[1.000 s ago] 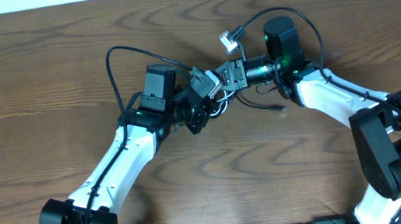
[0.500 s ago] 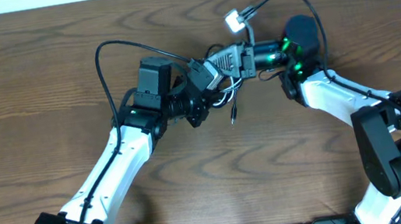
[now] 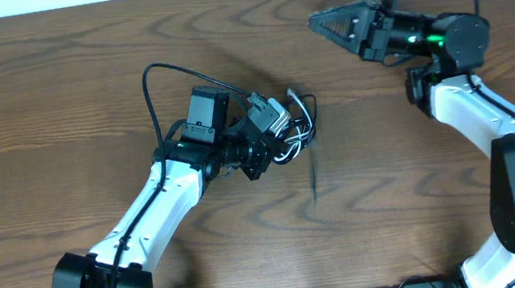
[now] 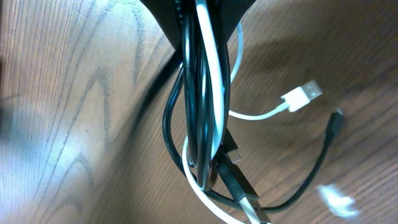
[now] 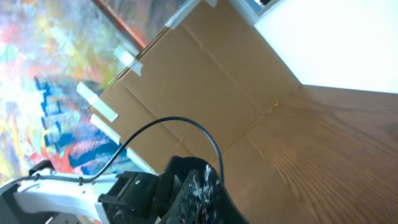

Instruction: Untangle cables

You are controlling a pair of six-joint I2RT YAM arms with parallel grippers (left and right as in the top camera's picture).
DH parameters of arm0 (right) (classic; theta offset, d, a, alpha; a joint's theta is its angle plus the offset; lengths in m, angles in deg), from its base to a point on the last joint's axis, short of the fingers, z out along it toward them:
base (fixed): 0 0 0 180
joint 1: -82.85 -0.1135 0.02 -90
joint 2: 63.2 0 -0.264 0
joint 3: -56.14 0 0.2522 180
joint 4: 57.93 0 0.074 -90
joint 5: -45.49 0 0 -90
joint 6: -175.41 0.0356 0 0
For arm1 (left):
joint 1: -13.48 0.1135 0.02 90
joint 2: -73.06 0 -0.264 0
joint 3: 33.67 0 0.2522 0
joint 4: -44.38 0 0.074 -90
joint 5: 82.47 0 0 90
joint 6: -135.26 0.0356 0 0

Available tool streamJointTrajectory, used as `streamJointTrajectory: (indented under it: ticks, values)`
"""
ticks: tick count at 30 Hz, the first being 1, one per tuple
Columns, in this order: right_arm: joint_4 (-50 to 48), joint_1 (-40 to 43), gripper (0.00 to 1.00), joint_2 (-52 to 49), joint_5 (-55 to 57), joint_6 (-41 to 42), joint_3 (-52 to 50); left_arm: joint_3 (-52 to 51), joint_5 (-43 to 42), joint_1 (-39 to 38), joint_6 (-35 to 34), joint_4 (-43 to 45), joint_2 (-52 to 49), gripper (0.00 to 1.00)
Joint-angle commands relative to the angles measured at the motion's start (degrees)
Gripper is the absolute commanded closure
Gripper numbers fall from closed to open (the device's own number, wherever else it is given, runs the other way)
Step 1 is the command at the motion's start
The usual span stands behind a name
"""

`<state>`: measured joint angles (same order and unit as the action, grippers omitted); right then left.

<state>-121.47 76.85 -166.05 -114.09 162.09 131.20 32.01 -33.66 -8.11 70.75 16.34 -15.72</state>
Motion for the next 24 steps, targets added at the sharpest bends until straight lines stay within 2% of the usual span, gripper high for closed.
streamJointTrajectory:
  ticks: [1,7,16,24]
  values:
    - [2.05,1.11,0.99,0.98,-4.98,0.11,0.83,-0.17,0.13,-0.02,0.09,0.15,0.04,0.92]
    - [13.05,1.18,0.99,0.98,-10.69,-6.43,0.83,-0.17,1.70,-0.04,0.09,0.17,0.04,0.92]
    - [38.60,1.14,0.98,0.98,-11.98,-23.61,0.83,-0.17,3.28,-0.04,-0.92,0.17,0.04,0.92]
    - [60.04,1.14,0.97,0.98,-7.41,-39.50,0.83,-0.17,3.28,-0.04,-10.40,0.22,0.02,0.92]
